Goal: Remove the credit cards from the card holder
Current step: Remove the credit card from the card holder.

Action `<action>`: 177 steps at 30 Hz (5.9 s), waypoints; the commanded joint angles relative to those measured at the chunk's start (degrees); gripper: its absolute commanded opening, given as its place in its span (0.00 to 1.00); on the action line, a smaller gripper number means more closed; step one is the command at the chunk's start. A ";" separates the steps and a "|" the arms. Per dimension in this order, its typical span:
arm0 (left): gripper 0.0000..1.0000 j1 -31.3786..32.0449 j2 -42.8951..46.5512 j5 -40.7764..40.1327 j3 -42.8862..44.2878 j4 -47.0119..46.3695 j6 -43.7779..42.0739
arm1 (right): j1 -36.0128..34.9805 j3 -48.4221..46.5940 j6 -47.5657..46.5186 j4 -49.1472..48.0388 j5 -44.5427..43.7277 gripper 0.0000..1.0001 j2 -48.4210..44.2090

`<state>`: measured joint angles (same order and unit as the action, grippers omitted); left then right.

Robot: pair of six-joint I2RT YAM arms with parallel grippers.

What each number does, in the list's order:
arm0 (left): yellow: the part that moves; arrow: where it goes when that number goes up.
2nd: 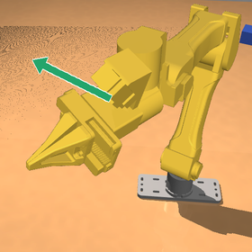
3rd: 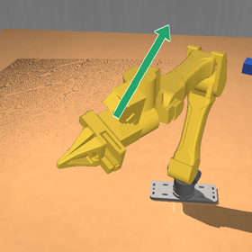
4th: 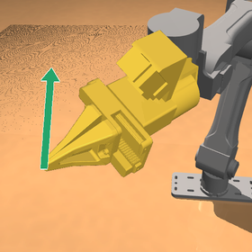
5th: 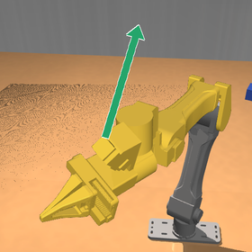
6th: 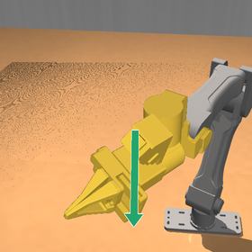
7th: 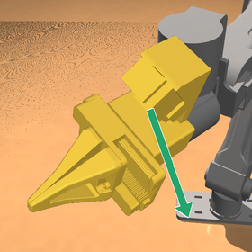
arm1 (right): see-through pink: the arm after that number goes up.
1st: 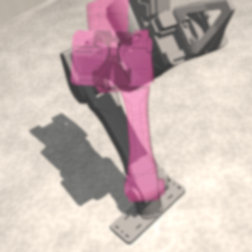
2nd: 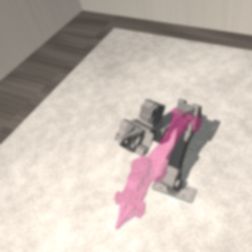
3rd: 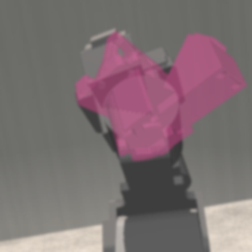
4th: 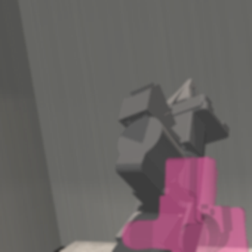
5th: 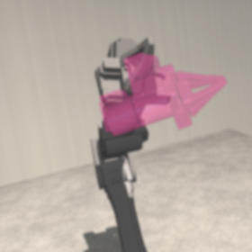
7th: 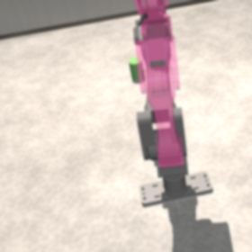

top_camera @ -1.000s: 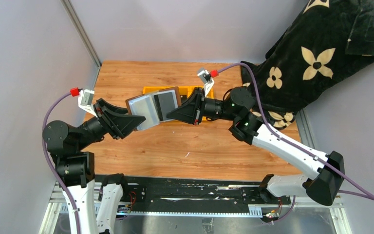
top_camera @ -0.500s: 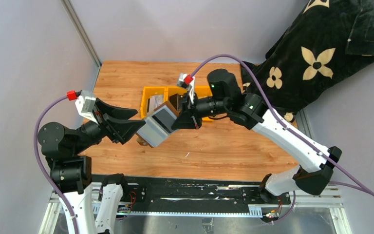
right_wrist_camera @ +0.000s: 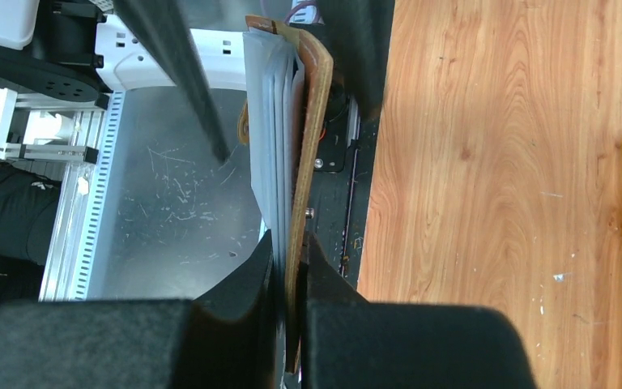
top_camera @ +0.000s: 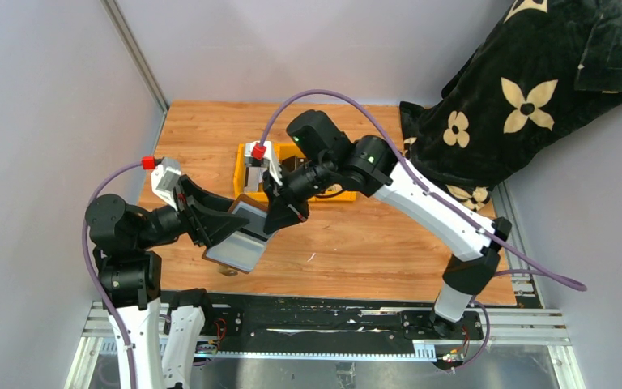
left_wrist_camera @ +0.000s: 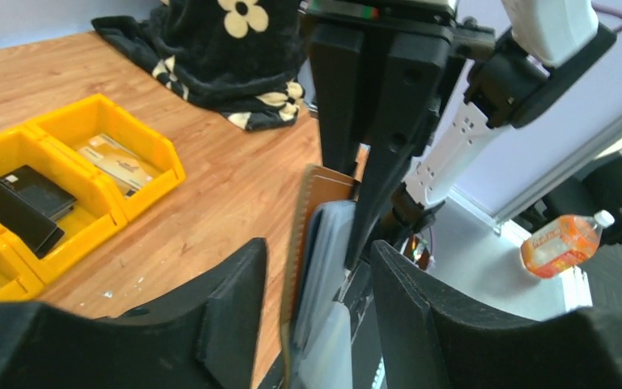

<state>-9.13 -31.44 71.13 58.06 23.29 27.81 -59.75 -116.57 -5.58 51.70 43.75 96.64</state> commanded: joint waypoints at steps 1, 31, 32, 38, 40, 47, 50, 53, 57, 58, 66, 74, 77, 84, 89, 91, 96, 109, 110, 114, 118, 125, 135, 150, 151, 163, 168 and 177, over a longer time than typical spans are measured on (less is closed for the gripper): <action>0.52 0.34 1.99 5.04 -1.84 0.80 -0.75 | -1.32 -9.00 -3.18 7.08 3.40 0.00 4.27; 0.00 0.31 4.12 -15.09 -6.34 -23.02 31.85 | 5.24 58.37 64.72 -123.17 -7.80 0.43 -15.07; 0.00 0.33 4.19 -14.99 -6.19 -23.00 32.15 | 5.24 58.64 64.95 -123.19 -8.26 0.42 -14.69; 0.00 0.34 4.18 -14.51 -5.26 -23.02 33.44 | 5.25 58.91 65.32 -122.53 -11.57 0.30 -14.01; 0.01 0.34 4.35 -14.70 -5.47 -23.02 33.47 | 5.25 57.78 66.14 -122.51 -10.70 0.18 -13.47; 0.48 0.34 3.22 -9.33 -5.79 -21.11 25.21 | 8.45 52.42 64.41 -105.11 0.12 0.00 -15.06; 0.61 0.31 -0.15 -6.95 0.73 3.12 0.80 | 9.99 45.15 48.77 -78.97 6.92 0.00 -16.67; 0.74 0.34 -2.97 -4.25 4.18 13.40 -10.89 | 10.04 35.15 31.82 -50.65 8.05 0.00 -15.07; 0.84 0.34 -2.73 -1.45 3.33 14.08 -16.01 | 10.01 24.64 21.55 -32.18 11.24 0.00 -11.00; 0.84 0.29 -2.58 -0.69 2.87 14.09 -16.90 | 9.94 22.56 19.27 -28.60 11.02 0.00 -10.02; 0.72 4.74 -2.55 -1.31 -1.29 14.52 -20.09 | 8.21 10.51 7.77 -11.81 10.82 0.00 -3.63; 0.55 20.75 -8.99 -14.55 1.05 27.87 -34.36 | 5.49 -2.33 1.00 0.87 6.96 0.00 4.25; 0.44 21.78 -10.75 -15.72 2.01 29.21 -35.74 | 5.26 -2.49 0.27 1.66 6.56 0.00 4.70; 0.09 21.78 -9.80 -16.16 2.59 29.36 -33.81 | 5.24 -0.38 -0.10 0.05 6.49 0.05 3.20; 0.00 21.78 -9.41 -18.79 2.89 25.55 -24.87 | 6.39 16.28 14.50 -24.76 12.86 0.49 -3.17; 0.00 21.78 -8.79 -19.09 2.42 21.72 -19.28 | 7.05 26.64 24.53 -42.97 15.01 0.51 -7.24; 0.01 21.78 -5.26 -19.21 -1.42 13.21 -8.25 | 9.65 42.06 45.92 -77.78 14.10 0.37 -13.01; 0.64 21.78 -8.15 -8.58 5.22 29.26 -20.09 | 11.39 24.76 16.91 -29.36 16.80 0.00 -8.72; 0.63 21.78 -8.43 -8.03 5.59 29.50 -20.45 | 11.36 23.98 15.34 -26.22 16.52 0.00 -8.61; 0.59 21.78 -9.02 -5.80 6.64 29.50 -20.76 | 11.32 21.49 9.95 -19.05 14.58 0.00 -8.28; 0.53 21.78 -9.85 -5.34 6.51 29.53 -21.22 | 10.62 18.60 7.70 -14.73 13.36 0.00 -7.29; 0.38 21.78 -11.36 -5.74 4.77 29.66 -21.46 | 7.04 14.75 3.40 -9.88 11.63 0.00 -5.73; 0.32 21.78 -11.34 -4.24 4.76 29.75 -20.97 | 3.72 10.27 1.04 -6.51 9.82 0.00 -3.72; 0.00 21.78 -9.13 -9.95 3.59 24.71 -13.88 | 12.66 21.81 24.49 -30.78 -4.18 0.58 -14.94; 0.00 21.78 -8.54 -11.92 3.18 22.29 -10.49 | 12.72 25.83 25.72 -35.53 -7.31 0.59 -18.41; 0.00 21.78 -4.44 -25.98 -1.19 10.18 0.49 | 8.88 40.65 38.81 -52.64 -5.16 0.57 -24.43; 0.00 21.78 -4.42 -25.30 -0.36 9.18 0.92 | 6.85 41.15 40.44 -54.74 -2.27 0.53 -20.43; 0.00 21.78 -4.09 -21.84 0.50 7.56 2.13 | 6.38 42.30 40.79 -55.26 -3.12 0.51 -18.41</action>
<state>12.51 -36.10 46.39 57.08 35.27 28.45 -52.75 -75.20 34.54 -1.48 40.51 78.02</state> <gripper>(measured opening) 0.085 0.512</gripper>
